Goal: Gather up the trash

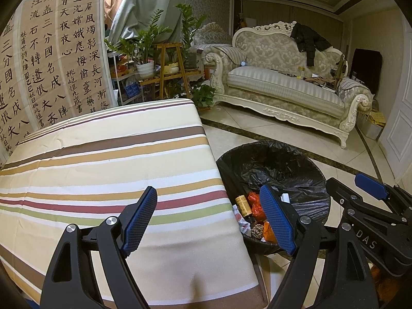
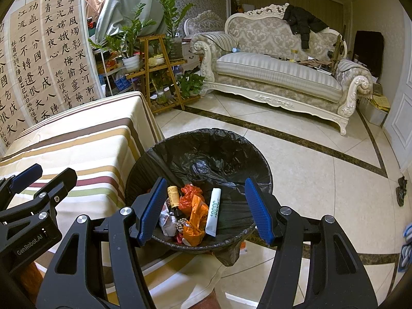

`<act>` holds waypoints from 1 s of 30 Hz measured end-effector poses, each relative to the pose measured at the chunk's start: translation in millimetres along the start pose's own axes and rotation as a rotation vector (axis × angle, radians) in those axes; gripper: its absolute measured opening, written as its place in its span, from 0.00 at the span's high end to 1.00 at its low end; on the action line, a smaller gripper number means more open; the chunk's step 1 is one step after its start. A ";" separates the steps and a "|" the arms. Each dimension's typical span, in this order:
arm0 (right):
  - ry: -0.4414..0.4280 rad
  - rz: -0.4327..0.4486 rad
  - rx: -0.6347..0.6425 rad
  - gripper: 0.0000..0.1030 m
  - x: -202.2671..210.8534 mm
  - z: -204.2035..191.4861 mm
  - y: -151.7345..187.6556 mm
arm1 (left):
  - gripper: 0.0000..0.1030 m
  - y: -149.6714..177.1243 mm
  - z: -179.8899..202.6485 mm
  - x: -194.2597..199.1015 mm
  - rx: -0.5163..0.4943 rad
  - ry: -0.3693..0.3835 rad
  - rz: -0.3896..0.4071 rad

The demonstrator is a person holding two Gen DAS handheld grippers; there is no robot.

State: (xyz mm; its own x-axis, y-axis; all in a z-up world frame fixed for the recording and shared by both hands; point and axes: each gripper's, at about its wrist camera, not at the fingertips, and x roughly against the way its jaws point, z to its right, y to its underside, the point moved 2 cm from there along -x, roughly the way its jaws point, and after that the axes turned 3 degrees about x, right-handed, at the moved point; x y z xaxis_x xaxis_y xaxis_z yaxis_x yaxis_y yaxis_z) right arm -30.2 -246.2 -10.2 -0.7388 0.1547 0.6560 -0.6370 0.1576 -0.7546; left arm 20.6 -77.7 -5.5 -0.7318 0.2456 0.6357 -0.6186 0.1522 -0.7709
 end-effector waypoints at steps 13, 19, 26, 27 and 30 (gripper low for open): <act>0.000 0.000 0.000 0.41 -0.6 0.2 0.7 | 0.23 -2.3 5.5 4.3 -0.011 -0.010 0.007; -0.001 0.001 -0.001 0.40 -0.2 0.4 0.8 | 0.23 -3.4 6.4 5.0 -0.006 -0.005 0.008; -0.001 0.000 0.000 0.40 -0.6 -0.1 1.0 | 0.19 -6.0 8.0 8.1 -0.001 -0.020 0.050; 0.000 0.001 0.001 0.40 -0.3 -0.2 0.9 | 0.19 -5.9 7.8 8.4 -0.003 -0.025 0.053; -0.002 -0.001 0.003 0.40 0.8 0.0 -0.5 | 0.19 -7.0 6.6 5.9 -0.006 -0.026 0.044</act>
State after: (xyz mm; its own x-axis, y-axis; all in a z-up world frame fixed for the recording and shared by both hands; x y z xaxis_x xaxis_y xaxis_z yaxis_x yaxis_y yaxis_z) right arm -30.5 -246.1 -9.3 -0.7383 0.1521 0.6570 -0.6387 0.1551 -0.7537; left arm 18.8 -83.6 4.0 -0.7656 0.2276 0.6016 -0.5837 0.1471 -0.7985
